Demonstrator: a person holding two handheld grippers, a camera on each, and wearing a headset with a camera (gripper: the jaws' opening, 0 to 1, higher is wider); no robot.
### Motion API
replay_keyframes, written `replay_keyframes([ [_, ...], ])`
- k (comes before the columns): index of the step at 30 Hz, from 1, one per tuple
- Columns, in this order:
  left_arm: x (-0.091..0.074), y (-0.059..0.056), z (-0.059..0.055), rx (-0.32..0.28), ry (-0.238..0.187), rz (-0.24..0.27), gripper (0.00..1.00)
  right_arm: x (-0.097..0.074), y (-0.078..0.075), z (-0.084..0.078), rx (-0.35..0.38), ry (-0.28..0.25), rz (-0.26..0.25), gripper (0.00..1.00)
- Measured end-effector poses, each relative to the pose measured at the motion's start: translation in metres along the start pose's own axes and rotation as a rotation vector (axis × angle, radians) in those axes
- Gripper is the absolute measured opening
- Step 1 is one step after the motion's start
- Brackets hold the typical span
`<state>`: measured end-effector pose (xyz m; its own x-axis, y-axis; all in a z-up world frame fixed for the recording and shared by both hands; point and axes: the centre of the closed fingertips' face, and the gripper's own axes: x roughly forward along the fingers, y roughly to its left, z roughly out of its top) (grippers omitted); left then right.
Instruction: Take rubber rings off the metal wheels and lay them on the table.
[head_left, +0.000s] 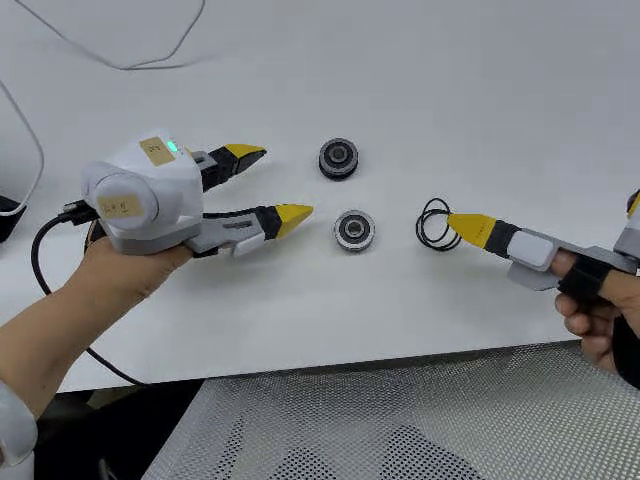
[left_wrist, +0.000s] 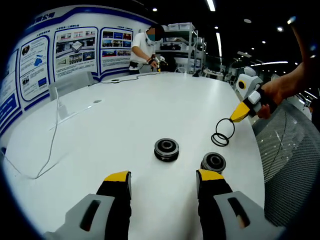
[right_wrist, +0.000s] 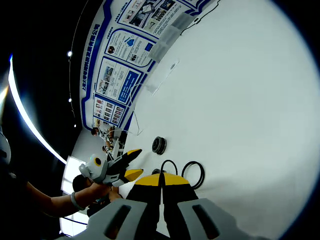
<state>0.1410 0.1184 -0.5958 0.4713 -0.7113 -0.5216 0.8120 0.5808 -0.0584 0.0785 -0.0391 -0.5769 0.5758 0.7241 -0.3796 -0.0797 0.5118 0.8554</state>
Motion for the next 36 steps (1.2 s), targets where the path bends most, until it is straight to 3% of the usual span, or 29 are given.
replay_keyframes([
  [6,0.000,-0.002,0.001,0.001,0.004,0.000,0.53,0.001,-0.015,-0.003,0.023,0.005,-0.038,0.02],
  [9,-0.001,-0.002,0.001,-0.001,0.004,0.001,0.52,0.001,-0.018,-0.004,-0.002,0.013,-0.066,0.02],
  [12,-0.001,-0.002,-0.001,-0.004,0.010,0.004,0.52,0.001,-0.024,-0.005,-0.098,0.040,-0.114,0.02],
  [15,-0.001,-0.002,-0.002,-0.004,0.013,0.002,0.52,0.002,-0.022,-0.001,-0.126,0.032,-0.132,0.03],
  [22,-0.002,-0.002,-0.001,-0.005,0.010,0.005,0.51,0.000,-0.026,0.002,-0.353,0.085,-0.223,0.07],
  [27,-0.002,-0.003,0.001,-0.004,0.006,0.003,0.51,-0.002,-0.032,-0.002,-0.562,0.171,-0.299,0.13],
  [31,-0.002,-0.005,0.003,-0.002,0.005,0.000,0.50,-0.003,-0.034,-0.004,-0.602,0.184,-0.321,0.14],
  [33,-0.001,-0.006,0.003,0.000,0.004,0.000,0.50,-0.006,-0.038,0.000,-0.683,0.189,-0.357,0.18],
  [36,-0.001,-0.006,0.004,0.002,-0.001,-0.004,0.48,-0.007,-0.035,0.001,-0.726,0.196,-0.362,0.19],
])
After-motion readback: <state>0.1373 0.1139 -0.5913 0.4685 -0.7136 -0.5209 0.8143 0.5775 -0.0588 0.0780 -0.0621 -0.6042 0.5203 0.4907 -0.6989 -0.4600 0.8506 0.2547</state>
